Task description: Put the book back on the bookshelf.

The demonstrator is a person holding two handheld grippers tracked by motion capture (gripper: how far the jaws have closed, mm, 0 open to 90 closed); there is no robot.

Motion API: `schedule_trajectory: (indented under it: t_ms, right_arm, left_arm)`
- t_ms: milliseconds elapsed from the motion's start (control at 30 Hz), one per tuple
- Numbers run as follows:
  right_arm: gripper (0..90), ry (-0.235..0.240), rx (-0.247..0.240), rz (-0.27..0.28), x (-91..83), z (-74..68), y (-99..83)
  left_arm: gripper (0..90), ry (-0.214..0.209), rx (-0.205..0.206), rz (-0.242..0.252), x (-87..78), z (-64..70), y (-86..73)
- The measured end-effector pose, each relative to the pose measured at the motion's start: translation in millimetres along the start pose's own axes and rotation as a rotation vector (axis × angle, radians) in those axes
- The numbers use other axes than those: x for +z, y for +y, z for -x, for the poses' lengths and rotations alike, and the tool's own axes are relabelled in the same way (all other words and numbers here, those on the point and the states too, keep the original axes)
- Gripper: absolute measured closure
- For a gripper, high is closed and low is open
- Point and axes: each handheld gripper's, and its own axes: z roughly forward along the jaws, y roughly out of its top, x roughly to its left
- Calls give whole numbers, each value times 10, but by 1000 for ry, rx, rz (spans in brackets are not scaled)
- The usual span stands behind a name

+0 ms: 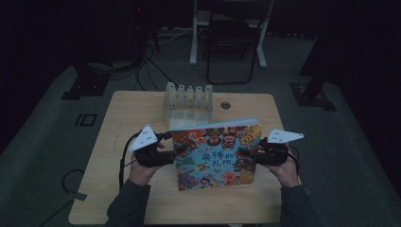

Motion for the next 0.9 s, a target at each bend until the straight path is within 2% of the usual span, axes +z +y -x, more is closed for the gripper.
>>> schedule_trajectory:
  t_ms: [33, 167, 400, 567, 767, 900]
  right_arm:
    - [485, -27, -17, 6, 6, -11, 17]
    - [458, -76, -41, 13, 22, -14, 40]
    - [453, -64, -69, 42, -15, -29, -10]
    - [450, -58, -93, 43, -74, -62, -49]
    - [440, -61, -75, 58, -168, -45, -130]
    - [431, -67, -56, 60, -215, -33, -194]
  left_arm:
    - [387, 6, 11, 3, -9, 16, 5]
    - [419, 0, 30, 12, -52, 54, 8]
    - [521, -32, 39, 51, -119, 81, -45]
    - [588, -95, 19, 73, -148, 60, -88]
    - [609, -146, 24, 55, -109, 71, -152]
    - [592, -167, -2, 67, -65, 72, -201]
